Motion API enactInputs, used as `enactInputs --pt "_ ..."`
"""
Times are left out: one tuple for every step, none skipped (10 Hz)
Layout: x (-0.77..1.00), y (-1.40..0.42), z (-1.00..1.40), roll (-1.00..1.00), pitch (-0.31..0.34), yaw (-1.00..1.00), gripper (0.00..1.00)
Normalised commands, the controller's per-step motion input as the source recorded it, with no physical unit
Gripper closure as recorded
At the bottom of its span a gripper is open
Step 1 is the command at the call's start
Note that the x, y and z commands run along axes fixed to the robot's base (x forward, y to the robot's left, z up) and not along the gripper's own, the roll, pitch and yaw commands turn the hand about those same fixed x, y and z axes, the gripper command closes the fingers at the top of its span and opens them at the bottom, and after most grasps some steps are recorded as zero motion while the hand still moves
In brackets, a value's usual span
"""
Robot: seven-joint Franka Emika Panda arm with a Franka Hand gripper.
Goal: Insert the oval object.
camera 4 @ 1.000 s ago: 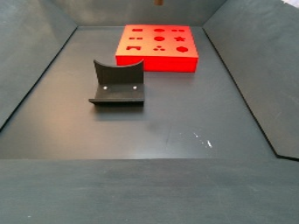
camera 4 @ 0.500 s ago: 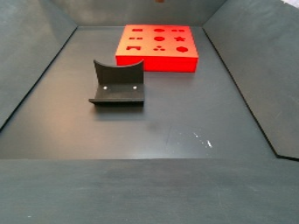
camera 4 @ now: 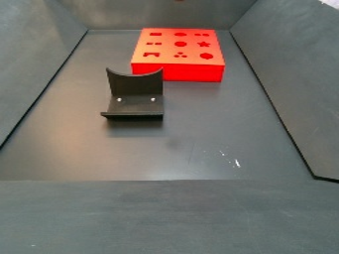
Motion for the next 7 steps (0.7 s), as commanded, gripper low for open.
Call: enactInputs --pt "-0.09 0.00 -0.09 0.06 0.356 -0.79 1.00" --pt "-0.09 0.00 -0.21 0.04 0.221 -0.91 1.00" --pt "-0.07 0.00 -0.26 0.03 0.283 -0.85 1.00" --pt "-0.07 0.00 -0.29 0.03 0.296 -0.83 1.00" --pt "-0.07 0.00 -0.31 0.03 0.267 -0.86 1.00" --pt "-0.07 0.00 -0.30 0.03 0.214 -0.91 1.00" --pt "-0.07 0.00 -0.30 0.03 0.177 -0.94 1.00"
